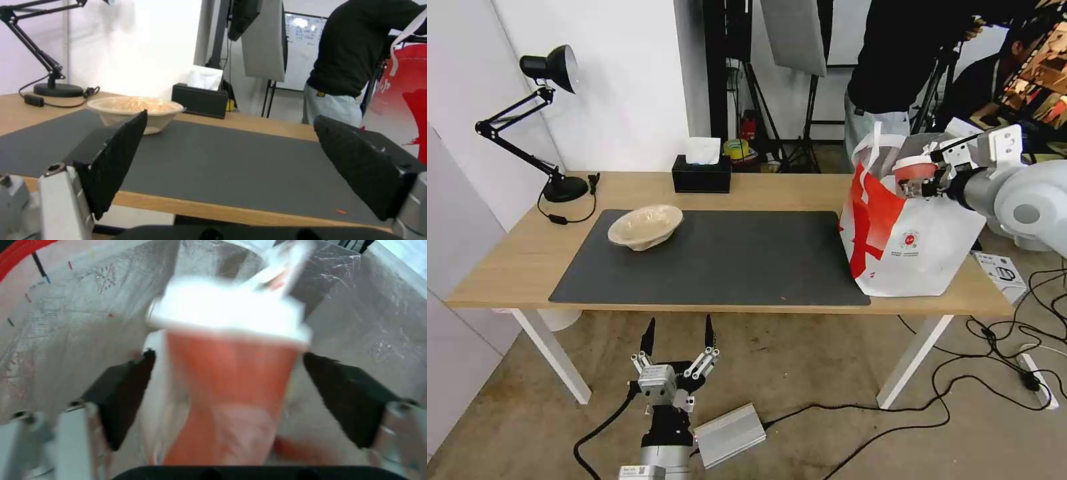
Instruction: Pick up the trash from the table and place it into the takeout bag.
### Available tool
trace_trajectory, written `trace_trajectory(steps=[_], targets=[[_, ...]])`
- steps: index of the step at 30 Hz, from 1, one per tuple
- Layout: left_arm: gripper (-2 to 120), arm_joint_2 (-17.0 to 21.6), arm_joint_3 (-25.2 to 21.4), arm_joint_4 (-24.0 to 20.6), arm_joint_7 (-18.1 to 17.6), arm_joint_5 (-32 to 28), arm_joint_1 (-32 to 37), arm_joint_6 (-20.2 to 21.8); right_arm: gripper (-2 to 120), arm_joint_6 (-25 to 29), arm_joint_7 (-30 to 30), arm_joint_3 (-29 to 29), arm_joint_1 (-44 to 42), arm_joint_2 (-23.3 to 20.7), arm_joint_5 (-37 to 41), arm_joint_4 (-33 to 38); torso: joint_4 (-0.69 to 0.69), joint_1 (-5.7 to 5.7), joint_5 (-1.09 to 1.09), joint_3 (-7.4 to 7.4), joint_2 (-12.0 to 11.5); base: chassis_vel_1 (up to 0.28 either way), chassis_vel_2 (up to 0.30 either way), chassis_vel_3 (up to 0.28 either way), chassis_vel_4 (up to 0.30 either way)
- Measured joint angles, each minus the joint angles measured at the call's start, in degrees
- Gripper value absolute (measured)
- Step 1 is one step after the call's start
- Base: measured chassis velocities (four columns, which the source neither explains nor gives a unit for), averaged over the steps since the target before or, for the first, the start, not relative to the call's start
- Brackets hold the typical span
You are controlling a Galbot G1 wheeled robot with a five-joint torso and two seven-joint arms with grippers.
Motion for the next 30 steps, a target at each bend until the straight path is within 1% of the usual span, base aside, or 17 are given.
trace_trajectory(steps=[1,3,9,16,26,30], targets=[[100,0.0,0.0,0.0,-0.01,0.02,0.0,0.01,95,0.0,-0.13,-0.05,0.07,-0.19,-0.02,-0.02,0.0,0.0,0.0,0.0,0.0,0.0,0.0,0.0,0.0],[100,0.0,0.0,-0.01,-0.02,0.06,0.0,0.02,99,0.0,-0.31,-0.12,0.2,-0.39,-0.08,-0.01,0.0,0.0,0.0,0.0,0.0,0.0,0.0,0.0,0.0],[100,0.0,0.0,-0.06,-0.03,0.16,0.0,0.11,100,0.01,-0.66,-0.98,1.34,-0.51,-0.14,-0.21,0.0,0.0,0.0,0.0,0.0,0.0,0.0,0.0,0.0],[100,0.0,0.0,-0.19,-0.08,0.13,-0.2,0.26,100,0.02,-0.93,-5.35,5.55,-0.02,-0.2,-1.13,0.0,0.0,0.0,0.0,0.0,0.0,0.0,0.0,0.0],[100,0.02,0.1,-0.1,-0.14,-0.29,-0.91,0.61,100,0.03,-1.12,-8.45,8.69,1.3,-0.59,-2.69,0.0,0.0,0.0,0.0,0.0,0.0,0.0,0.0,0.0],[100,0.02,0.1,0.0,-0.15,-0.42,-1.12,0.98,100,0.02,-2.04,-9.44,9.76,1.61,-1.6,-3.39,0.0,0.0,0.0,0.0,0.0,0.0,0.0,0.0,0.0]])
